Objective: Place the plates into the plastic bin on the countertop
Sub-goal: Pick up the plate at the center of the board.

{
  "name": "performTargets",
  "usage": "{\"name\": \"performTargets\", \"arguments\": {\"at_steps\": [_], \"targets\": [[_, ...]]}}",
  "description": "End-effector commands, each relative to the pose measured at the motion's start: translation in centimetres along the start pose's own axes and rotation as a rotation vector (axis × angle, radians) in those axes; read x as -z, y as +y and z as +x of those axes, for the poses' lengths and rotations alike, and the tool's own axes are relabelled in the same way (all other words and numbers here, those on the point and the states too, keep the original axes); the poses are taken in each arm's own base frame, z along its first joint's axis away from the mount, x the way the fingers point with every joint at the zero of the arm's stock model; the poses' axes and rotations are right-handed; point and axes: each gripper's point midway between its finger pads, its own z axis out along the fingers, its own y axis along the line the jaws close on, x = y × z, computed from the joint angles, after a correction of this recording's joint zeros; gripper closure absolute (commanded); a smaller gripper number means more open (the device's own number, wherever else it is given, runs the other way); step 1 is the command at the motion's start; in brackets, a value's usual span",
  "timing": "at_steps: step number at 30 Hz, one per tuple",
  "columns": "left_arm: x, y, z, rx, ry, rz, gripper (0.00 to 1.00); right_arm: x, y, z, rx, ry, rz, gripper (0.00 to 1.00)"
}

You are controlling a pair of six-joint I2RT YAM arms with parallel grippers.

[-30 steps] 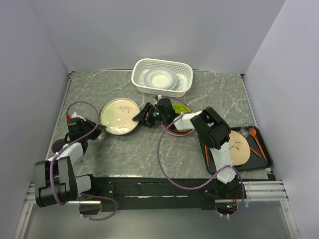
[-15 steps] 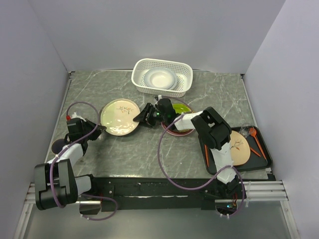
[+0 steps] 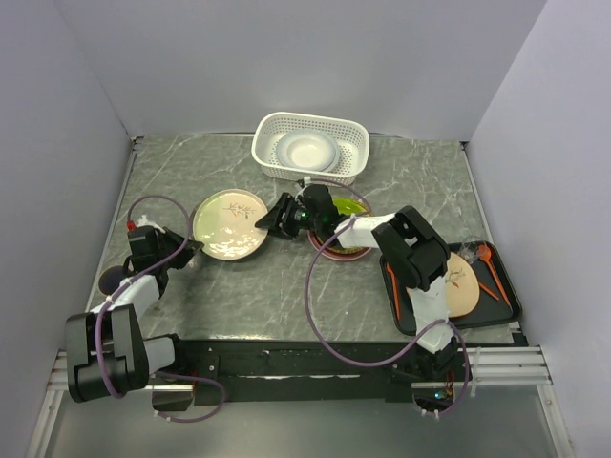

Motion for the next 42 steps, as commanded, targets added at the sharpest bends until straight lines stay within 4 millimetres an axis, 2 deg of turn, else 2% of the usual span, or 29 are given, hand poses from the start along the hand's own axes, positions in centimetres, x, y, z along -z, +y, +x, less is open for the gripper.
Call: {"name": "performTargets", "arguments": {"at_steps": [1,12,15,16,18,19,25,26,27,29,30,32,33,35,36,39,42], "targets": [[0.0,0.0,1.1,-0.091,0.043,0.026,0.99,-1.3,2.7,-0.4,0.02,0.0,-0.11,0.47],[0.2,-0.2,1.2,-0.096,0.044,0.042,0.99,-1.7,3.9,-0.1,-0.001,0.009,-0.198,0.54],[0.2,-0.3,1.3,-0.1,0.048,0.048,0.99,-2.0,4.1,0.1,-0.012,0.014,-0.213,0.66],[0.2,-0.3,1.3,-0.1,0.051,0.05,0.99,-2.0,4.0,0.1,-0.017,0.013,-0.215,0.81],[0.2,-0.4,1.3,-0.102,0.051,0.054,0.99,-2.0,4.1,0.3,-0.017,0.018,-0.226,0.97],[0.2,-0.4,1.3,-0.101,0.048,0.053,0.99,-2.0,4.0,0.3,-0.02,0.019,-0.225,1.0],[0.4,-0.6,1.0,-0.105,0.034,0.058,0.97,-1.8,3.8,0.5,-0.021,0.02,-0.22,1.0],[0.5,-0.8,1.0,-0.108,0.03,0.064,0.93,-1.8,3.8,0.5,-0.019,0.019,-0.222,1.0],[0.6,-0.8,0.9,-0.11,0.026,0.068,0.82,-1.7,3.8,0.7,-0.02,0.02,-0.22,1.0],[0.9,-0.9,0.7,-0.115,0.005,0.068,0.69,-1.6,3.9,0.7,-0.018,0.019,-0.223,1.0],[1.0,-1.0,0.6,-0.117,-0.003,0.07,0.58,-1.5,4.0,0.7,-0.018,0.018,-0.225,1.0],[1.5,-1.2,0.4,-0.122,-0.026,0.076,0.48,-1.4,4.1,0.8,-0.016,0.019,-0.228,1.0],[1.6,-1.1,0.2,-0.122,-0.035,0.07,0.38,-1.3,4.1,0.8,-0.018,0.018,-0.226,1.0],[2.0,-1.2,0.1,-0.127,-0.05,0.067,0.29,-1.2,4.2,0.8,-0.016,0.018,-0.23,1.0],[2.1,-1.2,-0.2,-0.128,-0.063,0.061,0.19,-1.1,4.4,0.9,-0.013,0.019,-0.235,1.0],[2.6,-1.3,-0.4,-0.132,-0.081,0.056,0.06,-0.8,4.5,0.9,-0.011,0.016,-0.234,1.0],[3.0,-1.6,-0.6,-0.13,-0.094,0.06,0.02,-0.6,4.7,0.9,-0.005,0.016,-0.238,1.0]]}}
